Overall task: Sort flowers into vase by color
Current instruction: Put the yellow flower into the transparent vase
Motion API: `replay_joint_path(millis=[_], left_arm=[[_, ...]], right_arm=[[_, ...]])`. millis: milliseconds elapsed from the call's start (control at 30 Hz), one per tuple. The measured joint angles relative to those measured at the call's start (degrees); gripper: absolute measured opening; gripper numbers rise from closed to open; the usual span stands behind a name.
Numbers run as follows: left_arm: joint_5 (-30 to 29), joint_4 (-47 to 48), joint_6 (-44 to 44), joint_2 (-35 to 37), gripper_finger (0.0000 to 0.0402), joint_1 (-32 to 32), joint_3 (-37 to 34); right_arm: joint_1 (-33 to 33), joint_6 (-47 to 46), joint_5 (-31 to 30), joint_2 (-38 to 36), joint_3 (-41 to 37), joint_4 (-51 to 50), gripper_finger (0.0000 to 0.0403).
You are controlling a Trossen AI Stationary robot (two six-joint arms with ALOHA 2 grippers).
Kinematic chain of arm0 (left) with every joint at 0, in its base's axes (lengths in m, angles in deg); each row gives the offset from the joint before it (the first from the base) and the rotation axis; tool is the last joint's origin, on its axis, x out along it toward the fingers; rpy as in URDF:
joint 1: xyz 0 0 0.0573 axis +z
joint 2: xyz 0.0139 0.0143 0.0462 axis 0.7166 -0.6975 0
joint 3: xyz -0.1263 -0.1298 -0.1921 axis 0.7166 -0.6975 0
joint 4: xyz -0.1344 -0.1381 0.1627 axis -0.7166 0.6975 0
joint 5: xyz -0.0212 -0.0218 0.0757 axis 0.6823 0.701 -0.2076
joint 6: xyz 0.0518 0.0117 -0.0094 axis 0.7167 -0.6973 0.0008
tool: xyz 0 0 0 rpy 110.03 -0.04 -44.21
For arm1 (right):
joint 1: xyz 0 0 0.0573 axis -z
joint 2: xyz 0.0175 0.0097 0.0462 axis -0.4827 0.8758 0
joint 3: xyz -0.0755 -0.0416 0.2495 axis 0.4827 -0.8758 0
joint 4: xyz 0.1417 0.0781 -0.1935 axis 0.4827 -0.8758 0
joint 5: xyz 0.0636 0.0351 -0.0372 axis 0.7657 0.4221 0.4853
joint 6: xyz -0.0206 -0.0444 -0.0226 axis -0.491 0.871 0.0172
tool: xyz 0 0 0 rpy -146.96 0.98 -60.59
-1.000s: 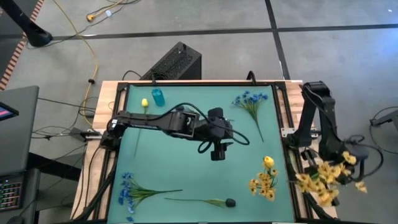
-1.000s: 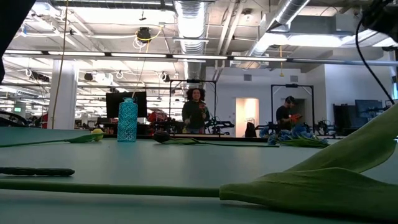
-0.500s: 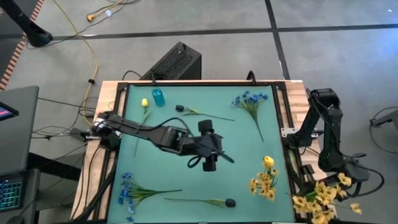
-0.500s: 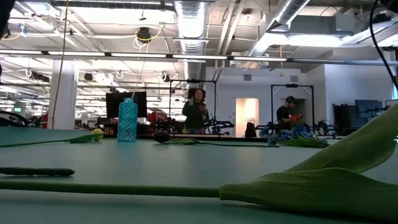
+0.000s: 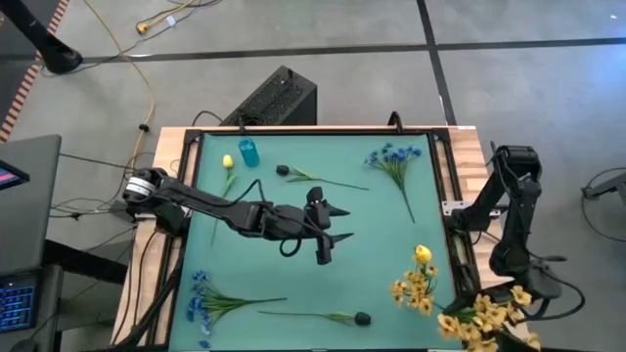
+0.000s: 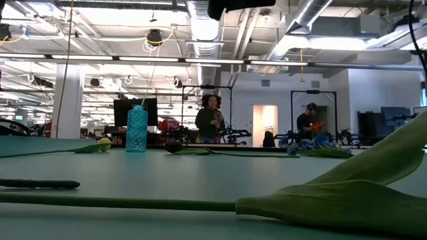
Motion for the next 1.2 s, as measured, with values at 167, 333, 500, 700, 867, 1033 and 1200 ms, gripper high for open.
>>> replay_joint_path(millis=[167,333,500,700,867,1033,1200], left_arm=[[2.82,0.01,-0.56,-0.11,0.0240,0.01,-0.76],[4.12,-0.11,-0.51,-0.07,0.0240,-0.52,-0.74],[5.23,-0.17,-0.16,-0.07,0.0240,-0.49,-0.72],[5.51,-0.19,-0.21,-0.07,0.0240,-0.49,-0.72],[5.51,-0.19,-0.32,-0.09,0.0240,-0.49,-0.70],[5.49,-0.10,-0.34,-0.07,0.0240,-0.49,-0.70],[5.49,0.22,-0.34,-0.09,0.0240,-0.49,-0.67]], right_arm=[[1.48,-0.34,0.19,0.72,-0.01,-0.29,0.0050],[1.26,-0.61,0.14,2.33,0.00,-0.75,0.0050],[1.37,-0.95,-0.45,3.31,-0.55,-0.38,0.0049],[2.06,-3.88,-3.17,3.37,-2.49,-0.26,0.0049],[1.58,-4.71,-3.97,3.43,-2.49,-0.67,0.0048],[-0.08,-8.29,-9.08,3.43,-2.51,-3.25,0.0048],[-0.59,-17.34,-14.29,3.43,-2.51,-9.57,0.0048]])
